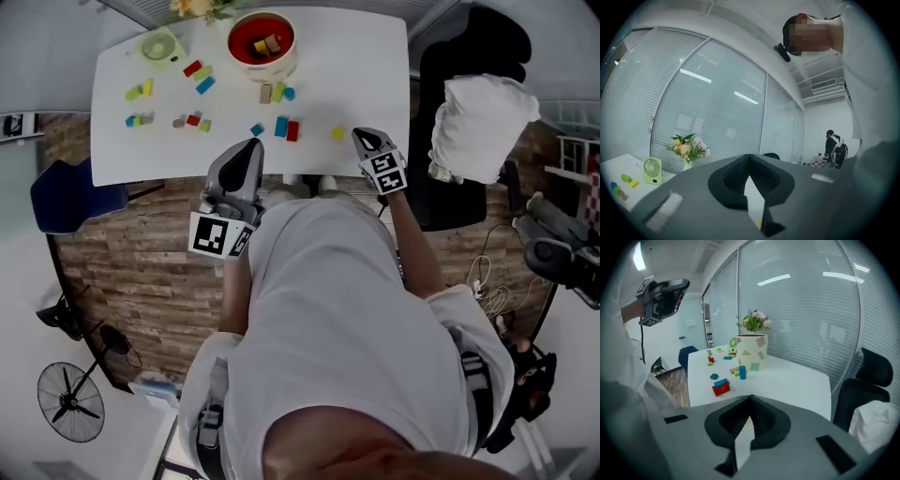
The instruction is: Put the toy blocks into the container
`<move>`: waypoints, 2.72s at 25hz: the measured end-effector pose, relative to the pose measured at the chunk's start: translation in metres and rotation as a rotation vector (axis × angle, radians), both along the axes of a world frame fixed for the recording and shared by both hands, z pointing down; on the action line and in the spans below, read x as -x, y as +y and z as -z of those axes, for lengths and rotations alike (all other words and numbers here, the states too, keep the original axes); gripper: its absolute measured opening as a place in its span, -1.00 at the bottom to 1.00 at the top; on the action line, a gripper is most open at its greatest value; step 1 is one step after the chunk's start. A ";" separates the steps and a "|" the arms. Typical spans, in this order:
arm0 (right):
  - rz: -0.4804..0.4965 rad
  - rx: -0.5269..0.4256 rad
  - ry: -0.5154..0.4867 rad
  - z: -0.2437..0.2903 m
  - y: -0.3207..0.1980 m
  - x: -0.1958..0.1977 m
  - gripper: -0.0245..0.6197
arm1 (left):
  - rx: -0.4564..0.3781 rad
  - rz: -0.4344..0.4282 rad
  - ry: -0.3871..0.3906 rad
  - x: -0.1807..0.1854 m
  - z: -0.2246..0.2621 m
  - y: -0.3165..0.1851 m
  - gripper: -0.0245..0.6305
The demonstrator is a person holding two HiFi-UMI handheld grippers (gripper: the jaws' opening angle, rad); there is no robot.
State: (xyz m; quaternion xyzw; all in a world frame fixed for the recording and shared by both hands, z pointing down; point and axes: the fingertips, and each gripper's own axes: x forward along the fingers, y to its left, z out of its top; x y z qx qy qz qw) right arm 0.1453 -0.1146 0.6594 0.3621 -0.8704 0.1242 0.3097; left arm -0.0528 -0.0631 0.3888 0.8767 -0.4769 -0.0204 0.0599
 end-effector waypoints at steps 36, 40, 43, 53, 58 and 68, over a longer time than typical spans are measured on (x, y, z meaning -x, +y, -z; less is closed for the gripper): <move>0.243 -0.450 -0.139 0.190 -0.165 0.149 -0.49 | 0.020 0.332 0.062 0.105 -0.011 0.047 -0.93; 0.382 -0.482 0.029 0.187 -0.200 0.191 -0.49 | 0.012 0.375 0.070 0.122 -0.008 0.054 -0.93; 0.496 -0.445 0.198 0.163 -0.216 0.214 -0.49 | 0.005 0.412 0.075 0.135 -0.007 0.063 -0.93; 0.825 -0.270 0.669 0.064 -0.236 0.236 -0.49 | -0.004 0.537 0.085 0.163 -0.012 0.105 -0.93; 0.888 -0.225 0.746 0.043 -0.235 0.239 -0.49 | -0.011 0.565 0.082 0.164 -0.012 0.116 -0.93; 0.832 -0.162 0.630 0.047 -0.242 0.250 0.00 | -0.013 0.567 0.069 0.160 -0.007 0.119 -0.93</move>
